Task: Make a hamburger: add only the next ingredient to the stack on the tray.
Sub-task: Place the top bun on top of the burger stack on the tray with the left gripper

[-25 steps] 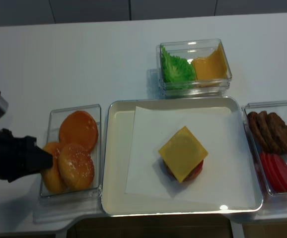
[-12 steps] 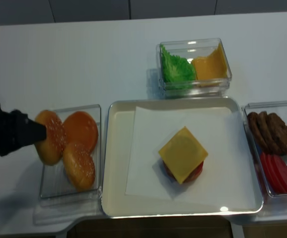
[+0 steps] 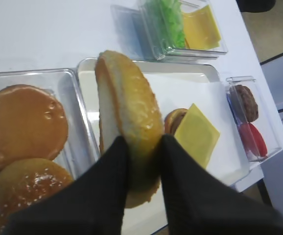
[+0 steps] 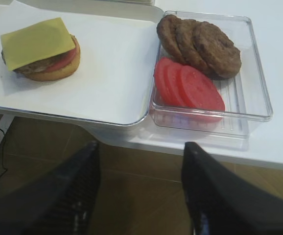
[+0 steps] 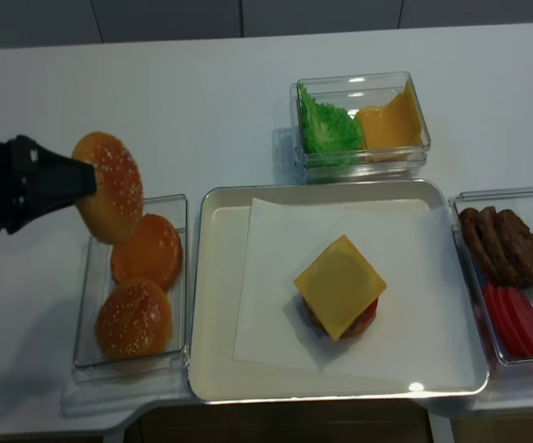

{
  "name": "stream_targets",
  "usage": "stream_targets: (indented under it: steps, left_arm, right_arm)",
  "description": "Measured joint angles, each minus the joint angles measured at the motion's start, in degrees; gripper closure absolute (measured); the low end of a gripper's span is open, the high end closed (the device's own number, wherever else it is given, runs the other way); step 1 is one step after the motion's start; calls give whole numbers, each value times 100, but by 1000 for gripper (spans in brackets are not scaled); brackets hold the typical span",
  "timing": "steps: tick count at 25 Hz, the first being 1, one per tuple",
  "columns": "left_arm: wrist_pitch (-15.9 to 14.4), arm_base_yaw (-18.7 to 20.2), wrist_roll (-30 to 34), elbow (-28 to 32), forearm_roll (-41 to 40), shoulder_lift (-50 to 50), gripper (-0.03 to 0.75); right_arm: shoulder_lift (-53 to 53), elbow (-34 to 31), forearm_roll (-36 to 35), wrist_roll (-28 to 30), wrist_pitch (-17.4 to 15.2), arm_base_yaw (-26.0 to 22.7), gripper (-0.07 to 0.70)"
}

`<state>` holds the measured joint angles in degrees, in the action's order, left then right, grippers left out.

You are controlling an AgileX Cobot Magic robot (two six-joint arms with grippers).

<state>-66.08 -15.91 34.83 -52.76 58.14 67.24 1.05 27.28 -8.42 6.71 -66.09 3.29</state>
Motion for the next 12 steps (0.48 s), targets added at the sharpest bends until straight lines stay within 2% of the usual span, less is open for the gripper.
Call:
stream_targets:
  steps: [4, 6, 9, 12]
  left_arm:
    - [43, 687, 13, 0, 168, 0, 572]
    - [254, 1149, -1, 0, 222, 0, 572]
    - [775, 1931, -141, 0, 256, 10, 572]
    - [1171, 2608, -254, 0, 440, 150, 572]
  right_arm:
    - [0, 0, 0, 0, 0, 0, 227]
    - [0, 0, 0, 0, 0, 0, 227]
    - [0, 0, 0, 0, 0, 0, 227]
    - [0, 0, 0, -11, 0, 0, 227]
